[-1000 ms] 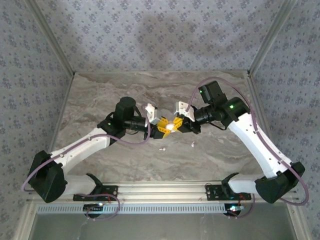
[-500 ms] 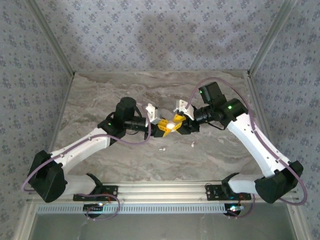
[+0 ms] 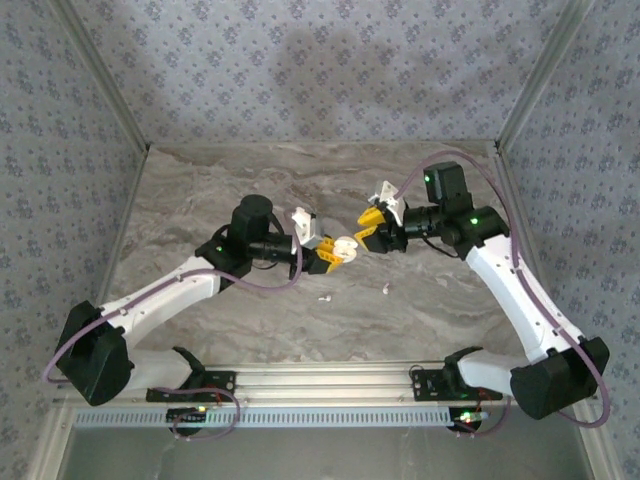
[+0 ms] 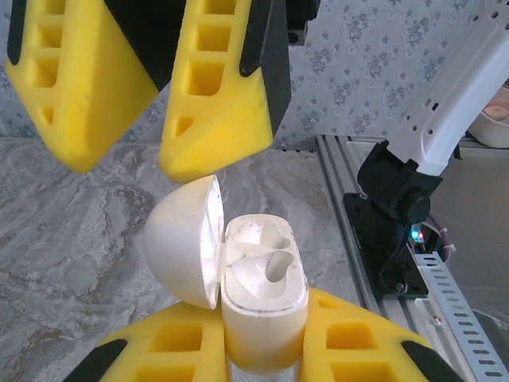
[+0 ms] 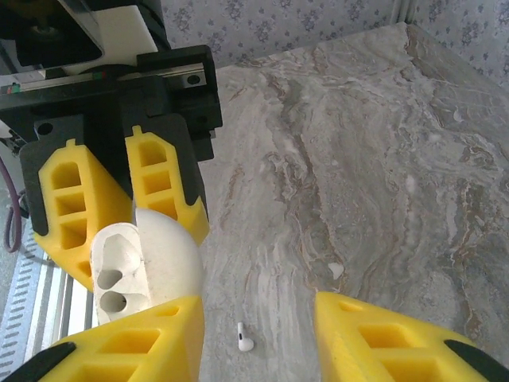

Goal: Insert wireless bluetooth earbuds into charging case

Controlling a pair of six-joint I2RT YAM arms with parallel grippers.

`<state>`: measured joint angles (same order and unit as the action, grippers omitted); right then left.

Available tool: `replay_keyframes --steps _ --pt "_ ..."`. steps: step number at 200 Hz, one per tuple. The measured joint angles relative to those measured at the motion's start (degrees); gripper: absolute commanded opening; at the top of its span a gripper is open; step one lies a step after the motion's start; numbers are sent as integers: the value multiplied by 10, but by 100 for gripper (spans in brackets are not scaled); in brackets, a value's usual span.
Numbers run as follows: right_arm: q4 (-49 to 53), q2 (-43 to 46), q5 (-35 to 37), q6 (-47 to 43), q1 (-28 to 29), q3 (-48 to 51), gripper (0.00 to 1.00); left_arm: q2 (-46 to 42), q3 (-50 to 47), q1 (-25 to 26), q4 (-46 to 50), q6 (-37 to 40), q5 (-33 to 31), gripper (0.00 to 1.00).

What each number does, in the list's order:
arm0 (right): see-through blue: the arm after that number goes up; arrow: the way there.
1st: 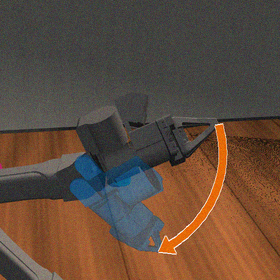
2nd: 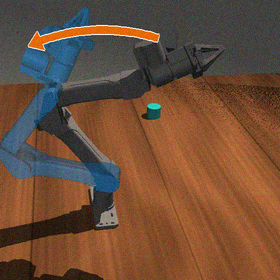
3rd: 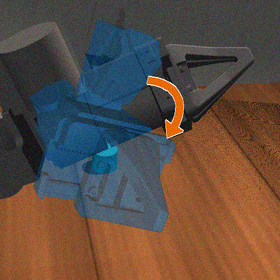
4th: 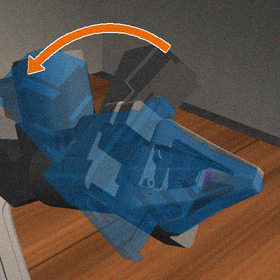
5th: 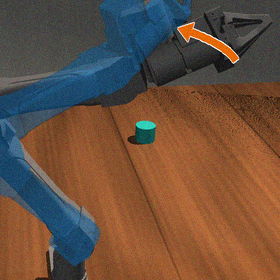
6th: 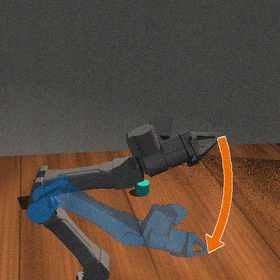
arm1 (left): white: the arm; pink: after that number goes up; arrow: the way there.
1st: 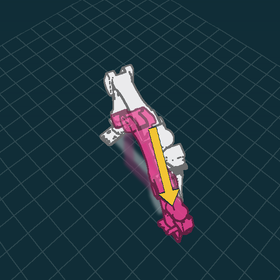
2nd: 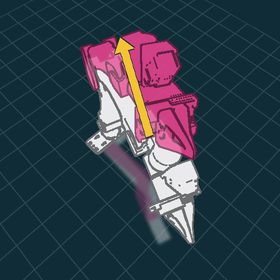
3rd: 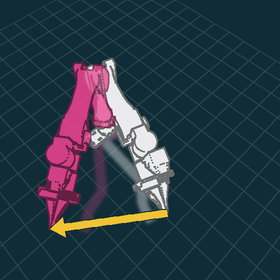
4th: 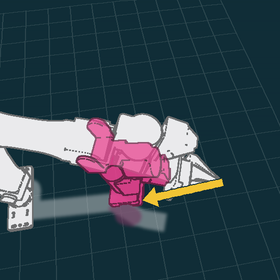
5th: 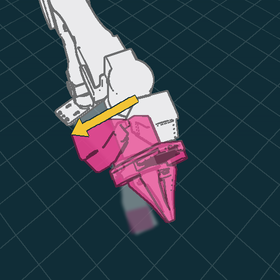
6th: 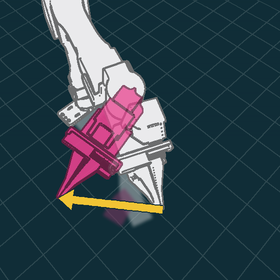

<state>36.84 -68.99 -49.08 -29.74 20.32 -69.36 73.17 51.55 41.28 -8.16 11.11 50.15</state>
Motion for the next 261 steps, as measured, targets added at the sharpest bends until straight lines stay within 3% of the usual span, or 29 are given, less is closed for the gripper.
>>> replay_keyframes --steps 33,75,120,189,261 --pt "-21 5 -12 31 -5 4 47 0 -25 -2 -33 -17 -10 17" --pt "-27 17 -4 141 -17 11 51 0 -106 -28 -128 -88 -64 17" --pt "51 4 90 253 -25 45 51 -8 -145 -39 -150 -132 -133 17" --pt "77 -224 193 386 -22 131 52 -33 -162 -39 -145 -142 -173 17" --pt "71 -298 256 407 -10 99 56 -33 -162 -39 -136 -142 -173 17"
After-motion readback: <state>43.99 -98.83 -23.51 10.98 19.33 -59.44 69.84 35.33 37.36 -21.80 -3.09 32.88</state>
